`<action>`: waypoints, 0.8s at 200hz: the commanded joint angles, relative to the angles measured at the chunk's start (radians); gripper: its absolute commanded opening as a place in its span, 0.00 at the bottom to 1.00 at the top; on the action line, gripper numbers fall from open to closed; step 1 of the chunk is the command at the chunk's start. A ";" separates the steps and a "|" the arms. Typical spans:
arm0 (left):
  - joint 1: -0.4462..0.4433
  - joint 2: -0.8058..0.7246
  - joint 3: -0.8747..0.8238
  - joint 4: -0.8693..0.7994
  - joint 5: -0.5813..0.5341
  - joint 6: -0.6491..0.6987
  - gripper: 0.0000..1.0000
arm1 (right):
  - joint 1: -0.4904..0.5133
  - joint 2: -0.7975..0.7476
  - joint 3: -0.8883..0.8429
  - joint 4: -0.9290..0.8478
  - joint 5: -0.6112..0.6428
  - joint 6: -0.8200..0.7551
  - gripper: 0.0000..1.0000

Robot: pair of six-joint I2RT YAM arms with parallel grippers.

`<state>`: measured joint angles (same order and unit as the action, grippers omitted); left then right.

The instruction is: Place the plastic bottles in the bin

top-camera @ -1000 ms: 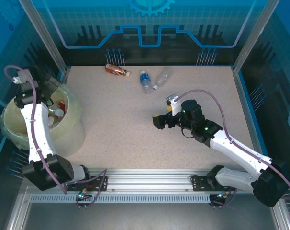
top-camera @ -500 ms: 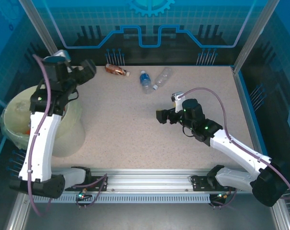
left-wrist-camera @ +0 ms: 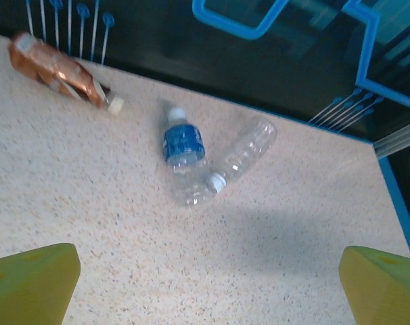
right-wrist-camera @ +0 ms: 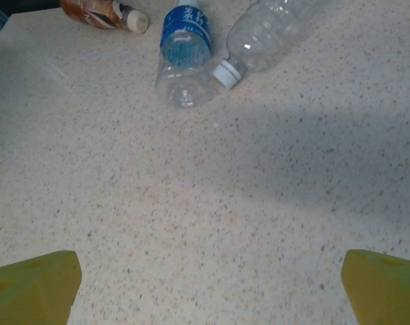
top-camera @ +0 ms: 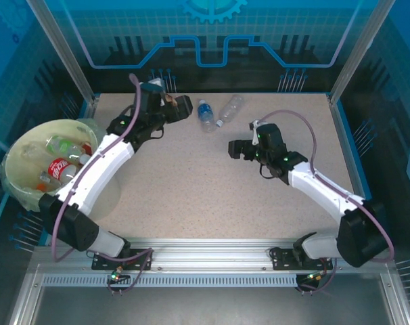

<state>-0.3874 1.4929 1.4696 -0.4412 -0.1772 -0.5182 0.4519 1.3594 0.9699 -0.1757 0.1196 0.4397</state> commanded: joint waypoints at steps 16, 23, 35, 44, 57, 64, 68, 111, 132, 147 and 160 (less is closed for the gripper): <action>-0.025 0.175 0.018 0.099 0.027 -0.051 0.99 | -0.058 0.136 0.153 -0.090 -0.023 0.018 1.00; -0.028 0.219 0.042 0.101 0.028 -0.048 0.99 | -0.065 0.160 0.176 -0.096 -0.027 0.036 1.00; -0.031 0.302 0.094 0.109 0.024 -0.042 0.99 | -0.071 0.191 0.205 -0.101 -0.039 0.063 1.00; -0.033 0.366 0.139 0.117 0.024 -0.043 0.99 | -0.073 0.205 0.216 -0.098 -0.044 0.082 1.00; -0.034 0.448 0.199 0.136 0.021 -0.040 0.99 | -0.073 0.211 0.218 -0.085 -0.051 0.103 1.00; -0.036 0.487 0.232 0.144 0.019 -0.040 0.99 | -0.073 0.211 0.215 -0.081 -0.051 0.113 1.00; -0.036 0.510 0.253 0.147 0.017 -0.037 0.99 | -0.073 0.211 0.213 -0.079 -0.051 0.117 1.00; -0.036 0.763 0.520 0.108 -0.046 -0.010 0.99 | -0.073 0.188 0.199 -0.113 -0.044 0.114 1.00; -0.036 0.890 0.685 0.029 -0.109 0.001 0.99 | -0.073 0.162 0.188 -0.132 -0.039 0.110 1.00; -0.034 0.974 0.798 -0.021 -0.123 0.019 0.99 | -0.073 0.138 0.174 -0.140 -0.030 0.109 1.00; -0.034 1.032 0.886 -0.070 -0.156 0.022 0.99 | -0.073 0.116 0.163 -0.145 -0.022 0.109 1.00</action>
<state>-0.4164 2.4340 2.2185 -0.3901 -0.2516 -0.5320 0.3866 1.5417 1.1503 -0.2855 0.0898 0.5396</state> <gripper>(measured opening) 0.989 0.999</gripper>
